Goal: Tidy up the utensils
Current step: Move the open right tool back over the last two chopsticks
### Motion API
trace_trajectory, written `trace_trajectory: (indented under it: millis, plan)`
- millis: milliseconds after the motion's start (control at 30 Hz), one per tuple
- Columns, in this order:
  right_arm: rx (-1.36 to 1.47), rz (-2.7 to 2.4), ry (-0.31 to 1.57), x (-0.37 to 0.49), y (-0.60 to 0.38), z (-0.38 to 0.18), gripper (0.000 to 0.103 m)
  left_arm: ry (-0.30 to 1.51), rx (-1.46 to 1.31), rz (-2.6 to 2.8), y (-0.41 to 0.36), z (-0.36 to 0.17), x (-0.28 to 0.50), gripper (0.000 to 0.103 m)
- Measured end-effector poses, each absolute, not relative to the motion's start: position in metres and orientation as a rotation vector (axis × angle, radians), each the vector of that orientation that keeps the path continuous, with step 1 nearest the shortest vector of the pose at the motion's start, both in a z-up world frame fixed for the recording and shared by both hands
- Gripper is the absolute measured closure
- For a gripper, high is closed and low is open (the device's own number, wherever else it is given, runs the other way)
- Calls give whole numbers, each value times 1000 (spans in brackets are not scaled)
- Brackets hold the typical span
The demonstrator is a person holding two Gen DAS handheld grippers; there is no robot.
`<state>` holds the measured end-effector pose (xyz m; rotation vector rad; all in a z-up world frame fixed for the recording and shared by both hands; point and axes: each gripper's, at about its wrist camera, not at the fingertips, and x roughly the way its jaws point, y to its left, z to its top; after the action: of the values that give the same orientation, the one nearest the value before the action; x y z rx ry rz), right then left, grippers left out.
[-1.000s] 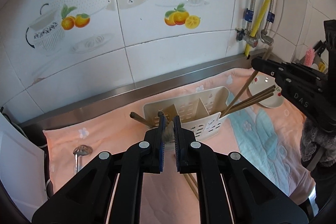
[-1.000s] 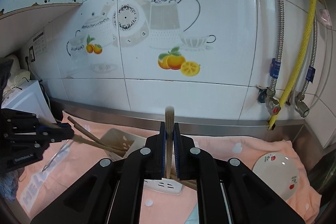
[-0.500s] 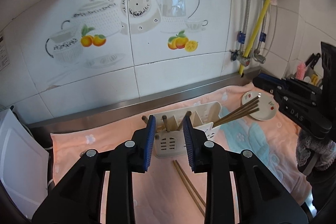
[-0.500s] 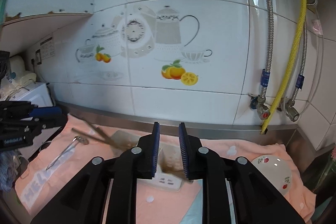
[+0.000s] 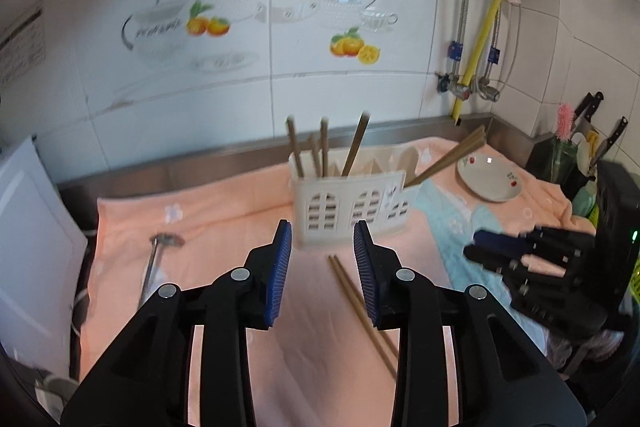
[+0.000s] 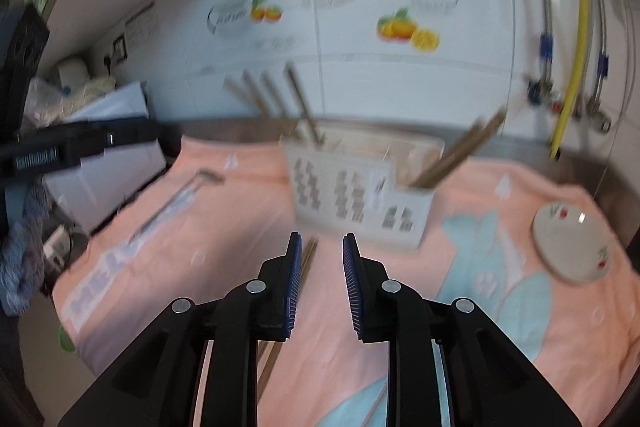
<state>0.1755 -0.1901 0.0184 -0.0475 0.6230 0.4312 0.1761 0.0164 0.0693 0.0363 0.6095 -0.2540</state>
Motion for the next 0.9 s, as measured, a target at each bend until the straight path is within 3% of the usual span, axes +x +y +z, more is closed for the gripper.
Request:
trace_trajectory:
  millis: [567,900]
  plan:
    - [-32,452,816,151,-152,-75,82,694,-83,-187,60,-1,151,66]
    - [-2,440,900,168,-137,-103,89,728,-142,-170,75,-24,145,65]
